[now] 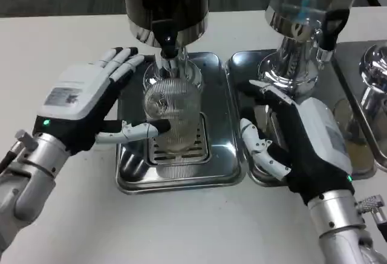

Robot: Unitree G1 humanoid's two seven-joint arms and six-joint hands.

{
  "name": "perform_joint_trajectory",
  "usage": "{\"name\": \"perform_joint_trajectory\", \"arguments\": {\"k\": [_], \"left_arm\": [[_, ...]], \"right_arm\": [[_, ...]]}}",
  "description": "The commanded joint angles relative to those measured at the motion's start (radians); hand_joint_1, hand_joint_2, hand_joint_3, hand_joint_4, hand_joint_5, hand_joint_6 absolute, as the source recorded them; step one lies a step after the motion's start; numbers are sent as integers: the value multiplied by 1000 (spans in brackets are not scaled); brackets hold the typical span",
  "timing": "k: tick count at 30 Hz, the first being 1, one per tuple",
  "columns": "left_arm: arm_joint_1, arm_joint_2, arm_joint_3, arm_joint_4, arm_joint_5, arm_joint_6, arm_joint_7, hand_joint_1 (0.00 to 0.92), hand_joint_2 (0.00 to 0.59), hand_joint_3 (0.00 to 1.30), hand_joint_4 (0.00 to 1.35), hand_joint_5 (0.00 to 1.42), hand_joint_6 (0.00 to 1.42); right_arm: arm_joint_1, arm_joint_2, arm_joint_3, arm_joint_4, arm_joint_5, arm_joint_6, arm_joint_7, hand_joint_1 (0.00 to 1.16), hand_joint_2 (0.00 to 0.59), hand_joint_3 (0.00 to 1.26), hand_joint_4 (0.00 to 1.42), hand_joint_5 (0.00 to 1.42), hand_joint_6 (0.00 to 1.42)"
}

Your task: Grasp the cup under the faucet to collect the drink, then remove the cup.

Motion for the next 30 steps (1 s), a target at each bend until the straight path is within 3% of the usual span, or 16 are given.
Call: {"name": "perform_joint_trajectory", "arguments": {"k": [1, 6, 10, 14, 15, 19, 23, 26, 30], "left_arm": [[84, 60, 61, -111, -47, -38, -18, 79, 59, 143, 0, 38, 171], [215, 136, 183, -270, -157, -82, -85, 13, 64, 134, 0, 27, 162], [270, 163, 296, -288, -438, -147, -272, 31, 108, 149, 68, 94, 179], [256, 174, 378, -264, -861, -144, -660, 1, 108, 218, 124, 157, 245], [248, 172, 391, -260, -920, -130, -730, 0, 106, 230, 130, 164, 253], [188, 171, 465, -252, -1216, 64, -1093, 0, 88, 240, 119, 147, 216], [75, 178, 512, -179, -1392, 323, -1387, 0, 56, 214, 84, 128, 163], [-34, 185, 528, -83, -1436, 476, -1549, 0, 41, 192, 54, 110, 142], [-179, 185, 553, 53, -1420, 611, -1702, 0, 35, 169, 39, 93, 124]], "right_arm": [[-8, -6, -4, 11, 12, -4, 2, 344, 493, 294, 267, 272, 246], [-10, -4, -7, 12, 20, -3, -1, 344, 493, 301, 267, 258, 246], [-17, 0, -10, 23, 25, -6, -9, 344, 493, 314, 271, 248, 262], [-28, 1, -10, 38, 29, -12, -13, 344, 493, 320, 271, 251, 264], [-31, 1, -10, 42, 31, -13, -14, 344, 493, 321, 271, 252, 264], [-44, 1, -12, 58, 40, -16, -15, 345, 492, 324, 271, 256, 266], [-51, 2, -11, 70, 44, -19, -16, 352, 492, 325, 271, 257, 267], [-58, 2, -12, 82, 46, -22, -18, 361, 493, 325, 271, 258, 276], [-63, 3, -16, 93, 52, -25, -24, 367, 494, 325, 276, 258, 279]]}}
